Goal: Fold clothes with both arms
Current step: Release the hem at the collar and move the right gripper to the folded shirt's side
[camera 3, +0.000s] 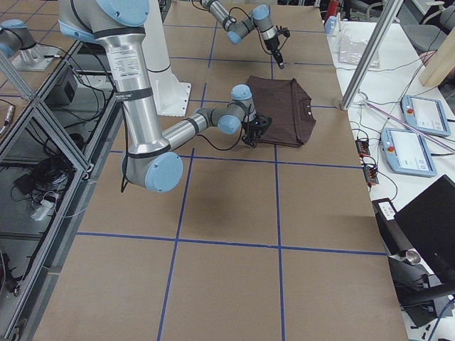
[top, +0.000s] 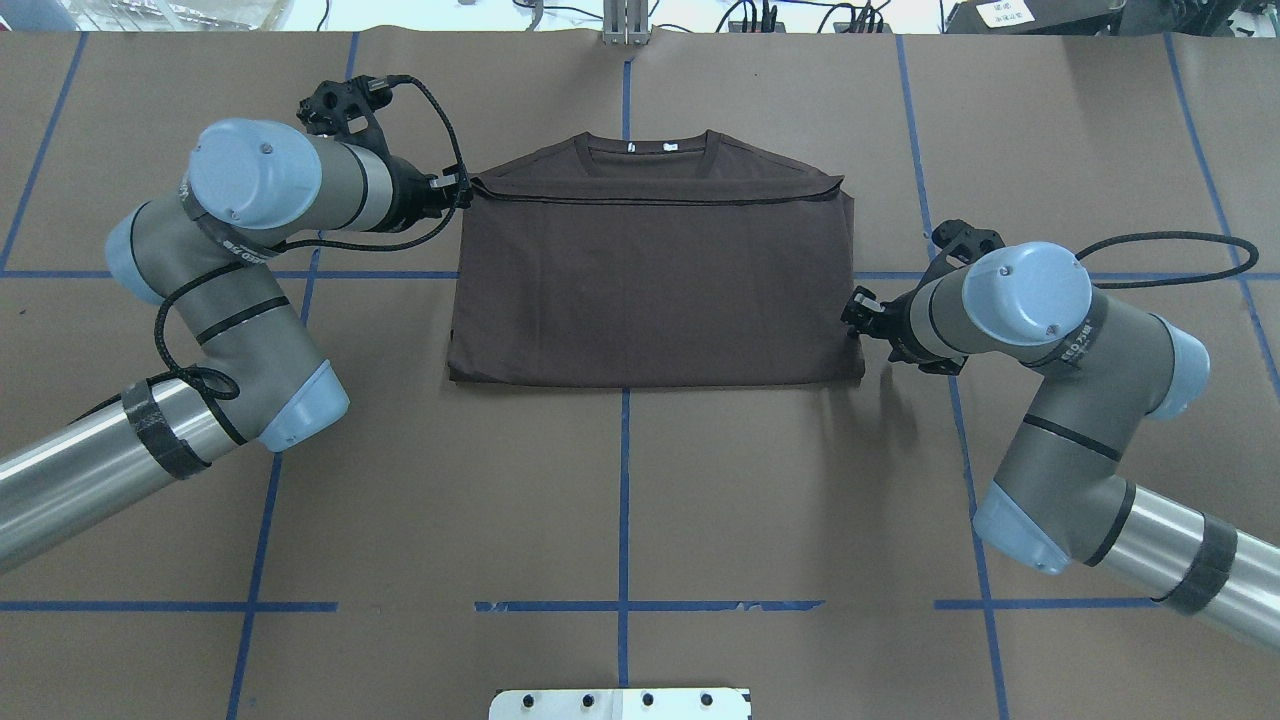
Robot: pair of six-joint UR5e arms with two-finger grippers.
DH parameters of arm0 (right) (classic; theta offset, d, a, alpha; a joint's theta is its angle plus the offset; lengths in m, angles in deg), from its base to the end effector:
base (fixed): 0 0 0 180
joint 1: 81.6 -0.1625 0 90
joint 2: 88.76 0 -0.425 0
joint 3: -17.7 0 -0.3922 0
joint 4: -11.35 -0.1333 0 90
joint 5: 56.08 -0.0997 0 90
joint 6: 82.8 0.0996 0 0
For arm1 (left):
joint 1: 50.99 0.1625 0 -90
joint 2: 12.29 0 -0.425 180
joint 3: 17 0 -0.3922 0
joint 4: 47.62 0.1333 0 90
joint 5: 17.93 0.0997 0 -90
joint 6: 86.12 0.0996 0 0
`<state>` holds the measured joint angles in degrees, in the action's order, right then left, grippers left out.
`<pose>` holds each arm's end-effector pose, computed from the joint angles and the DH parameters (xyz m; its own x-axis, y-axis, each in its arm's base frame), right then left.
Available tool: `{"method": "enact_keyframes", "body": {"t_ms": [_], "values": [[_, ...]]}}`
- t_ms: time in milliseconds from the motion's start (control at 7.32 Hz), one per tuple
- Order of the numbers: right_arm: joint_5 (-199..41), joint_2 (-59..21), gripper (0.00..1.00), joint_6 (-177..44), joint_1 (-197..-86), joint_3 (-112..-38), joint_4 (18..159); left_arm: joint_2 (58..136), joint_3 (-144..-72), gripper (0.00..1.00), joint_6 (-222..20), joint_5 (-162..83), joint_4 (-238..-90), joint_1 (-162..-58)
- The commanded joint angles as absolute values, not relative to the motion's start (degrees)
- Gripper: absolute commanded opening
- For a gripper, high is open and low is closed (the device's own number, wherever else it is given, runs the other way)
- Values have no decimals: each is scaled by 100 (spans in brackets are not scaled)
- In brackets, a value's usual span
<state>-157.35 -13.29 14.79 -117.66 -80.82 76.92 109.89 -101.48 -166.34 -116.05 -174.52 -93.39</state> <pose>-0.4236 -0.4493 0.4129 0.4807 0.5103 0.7131 -0.5290 0.8174 -0.2283 0.4436 -0.5665 0.3009 0.4216 -0.1572 -0.8931 0.5100 0.8555 0.0901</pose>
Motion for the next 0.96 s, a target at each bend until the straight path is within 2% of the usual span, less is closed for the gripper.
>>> {"method": "enact_keyframes", "body": {"t_ms": [0, 273, 410, 683, 820], "values": [[-15646, -1281, 63, 1641, -11527, -8197, 7692, 10979, -10155, 44, -16636, -11601, -17445, -9335], [-15259, -1290, 62, 1642, -11333, -8171, 7692, 10979, -10155, 43, -16636, -11601, -17445, -9344], [-15258, -1291, 58, 1642, -11324, -8153, 7692, 10979, -10155, 43, -16636, -11593, -17436, -9344], [-15267, -1291, 0, 1825, -11324, -8197, 7692, 10979, -10164, 43, -16636, -11593, -17436, -9344], [-15276, -1291, 0, 1818, -11324, -8206, 7692, 10979, -10164, 43, -16645, -11592, -17436, -9344]]}}
